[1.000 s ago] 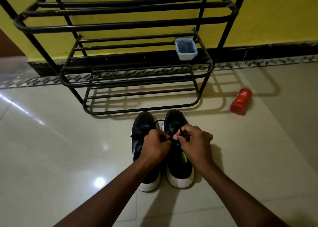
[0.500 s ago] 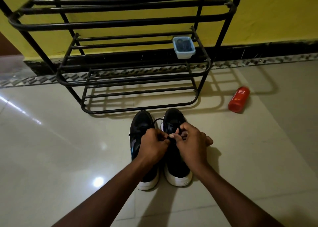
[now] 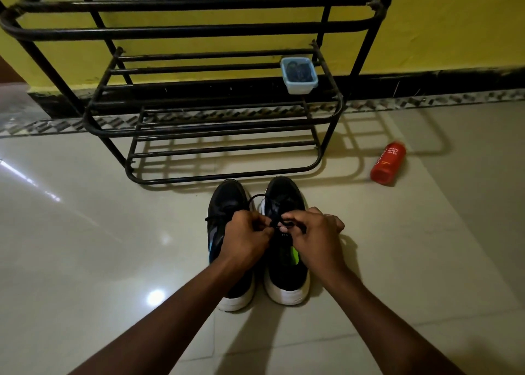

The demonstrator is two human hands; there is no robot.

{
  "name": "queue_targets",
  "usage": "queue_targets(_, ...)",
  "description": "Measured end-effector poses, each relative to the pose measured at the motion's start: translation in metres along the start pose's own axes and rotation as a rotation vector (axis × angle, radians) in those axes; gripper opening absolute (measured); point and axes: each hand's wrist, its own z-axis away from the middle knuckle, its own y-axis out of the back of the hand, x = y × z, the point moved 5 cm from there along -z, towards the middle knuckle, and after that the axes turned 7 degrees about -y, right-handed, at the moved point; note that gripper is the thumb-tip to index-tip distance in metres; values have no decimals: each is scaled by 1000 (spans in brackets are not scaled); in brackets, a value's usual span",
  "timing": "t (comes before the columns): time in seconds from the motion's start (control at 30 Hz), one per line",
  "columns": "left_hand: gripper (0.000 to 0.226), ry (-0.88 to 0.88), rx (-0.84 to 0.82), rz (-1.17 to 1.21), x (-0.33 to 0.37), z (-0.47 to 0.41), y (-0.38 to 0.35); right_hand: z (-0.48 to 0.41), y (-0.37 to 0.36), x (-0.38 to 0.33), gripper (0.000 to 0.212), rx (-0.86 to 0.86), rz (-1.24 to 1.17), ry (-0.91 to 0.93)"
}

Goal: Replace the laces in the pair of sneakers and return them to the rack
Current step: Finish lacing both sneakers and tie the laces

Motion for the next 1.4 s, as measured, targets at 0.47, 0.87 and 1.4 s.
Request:
queue_targets(0.47, 5, -15, 7, -8, -1, 1, 2, 4, -2, -18, 29, 133, 303, 236)
queue_targets(0.87, 20, -21, -61, 50, 7, 2, 2, -6, -1, -12, 27, 76, 298, 315)
queue_targets(1.4, 13, 86, -223, -303, 26, -13, -2, -7, -5, 12, 31, 54, 102, 250)
